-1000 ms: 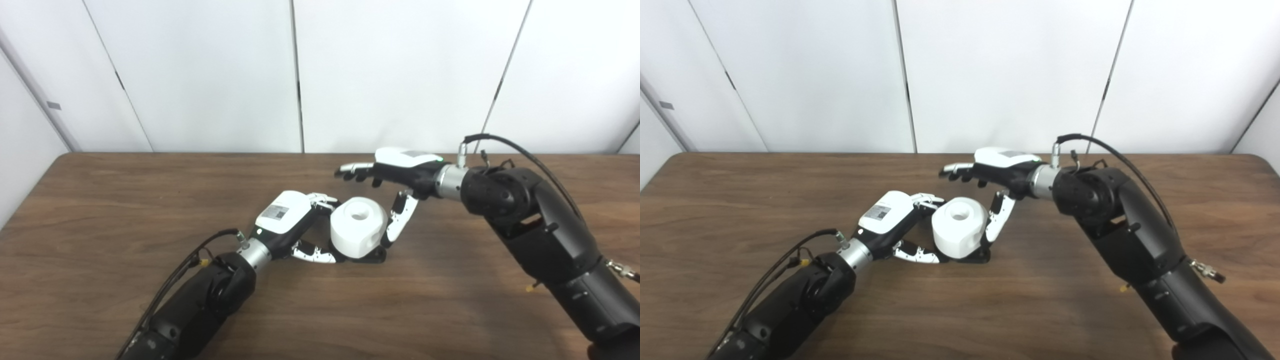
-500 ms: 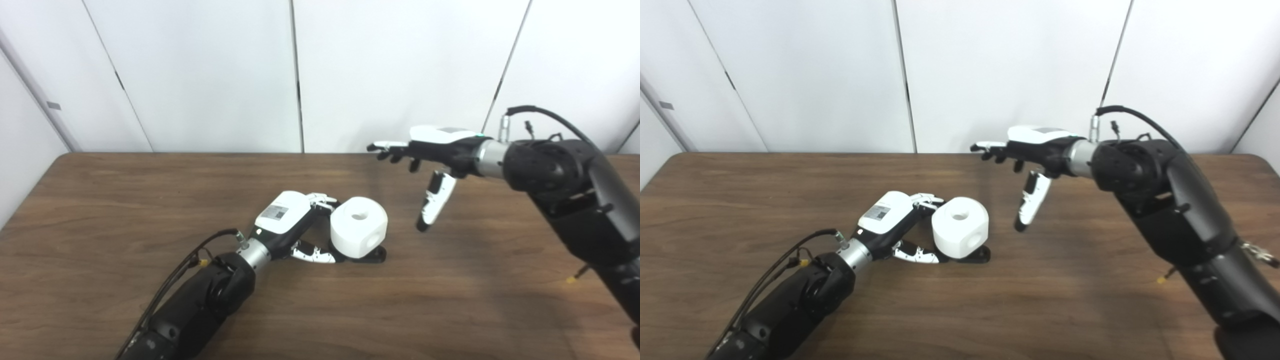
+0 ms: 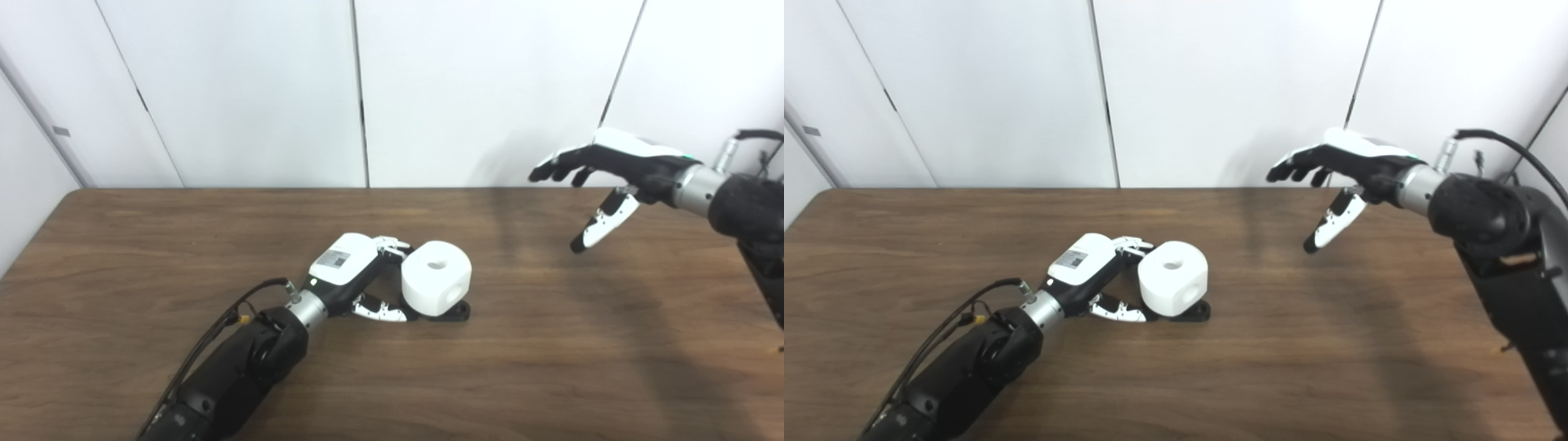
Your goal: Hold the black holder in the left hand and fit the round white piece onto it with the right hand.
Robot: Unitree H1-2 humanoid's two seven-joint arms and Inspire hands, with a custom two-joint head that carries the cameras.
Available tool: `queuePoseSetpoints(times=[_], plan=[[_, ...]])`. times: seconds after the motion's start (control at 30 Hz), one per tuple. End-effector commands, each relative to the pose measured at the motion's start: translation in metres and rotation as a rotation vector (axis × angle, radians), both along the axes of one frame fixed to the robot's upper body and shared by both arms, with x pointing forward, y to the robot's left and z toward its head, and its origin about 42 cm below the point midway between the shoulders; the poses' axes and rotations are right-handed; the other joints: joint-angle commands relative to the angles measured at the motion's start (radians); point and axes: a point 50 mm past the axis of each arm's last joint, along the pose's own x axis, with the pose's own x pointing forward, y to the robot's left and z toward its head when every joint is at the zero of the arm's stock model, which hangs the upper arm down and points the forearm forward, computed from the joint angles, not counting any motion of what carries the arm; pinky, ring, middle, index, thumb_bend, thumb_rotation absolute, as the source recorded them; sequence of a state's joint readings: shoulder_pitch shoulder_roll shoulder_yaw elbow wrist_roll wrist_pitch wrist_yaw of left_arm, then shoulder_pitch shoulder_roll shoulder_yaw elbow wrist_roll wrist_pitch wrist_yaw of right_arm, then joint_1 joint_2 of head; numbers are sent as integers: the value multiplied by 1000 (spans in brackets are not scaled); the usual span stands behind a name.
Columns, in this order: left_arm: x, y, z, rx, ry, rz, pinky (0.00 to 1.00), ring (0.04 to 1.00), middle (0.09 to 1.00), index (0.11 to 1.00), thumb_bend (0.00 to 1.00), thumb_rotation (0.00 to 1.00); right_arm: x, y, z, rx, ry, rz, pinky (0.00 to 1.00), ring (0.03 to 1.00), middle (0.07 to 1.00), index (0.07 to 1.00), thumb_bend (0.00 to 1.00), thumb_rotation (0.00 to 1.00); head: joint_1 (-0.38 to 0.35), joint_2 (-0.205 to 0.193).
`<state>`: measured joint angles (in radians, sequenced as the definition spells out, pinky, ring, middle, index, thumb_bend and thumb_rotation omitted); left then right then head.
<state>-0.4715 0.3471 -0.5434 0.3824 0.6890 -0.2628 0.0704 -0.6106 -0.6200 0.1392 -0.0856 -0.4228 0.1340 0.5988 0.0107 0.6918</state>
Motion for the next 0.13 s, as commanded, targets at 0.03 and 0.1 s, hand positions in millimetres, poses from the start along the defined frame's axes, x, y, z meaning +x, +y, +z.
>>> queuePoseSetpoints(times=[0.03,0.1], plan=[[-18,15,-41,137,191,2,684,850,816,486,522,74,-1,-2,14,62,-148,-8,629,711,754,718,735,0,1,1],[-17,16,-40,149,195,2,682,849,818,489,521,76,-2,-3,7,79,-163,-22,620,714,757,720,721,7,1,0]])
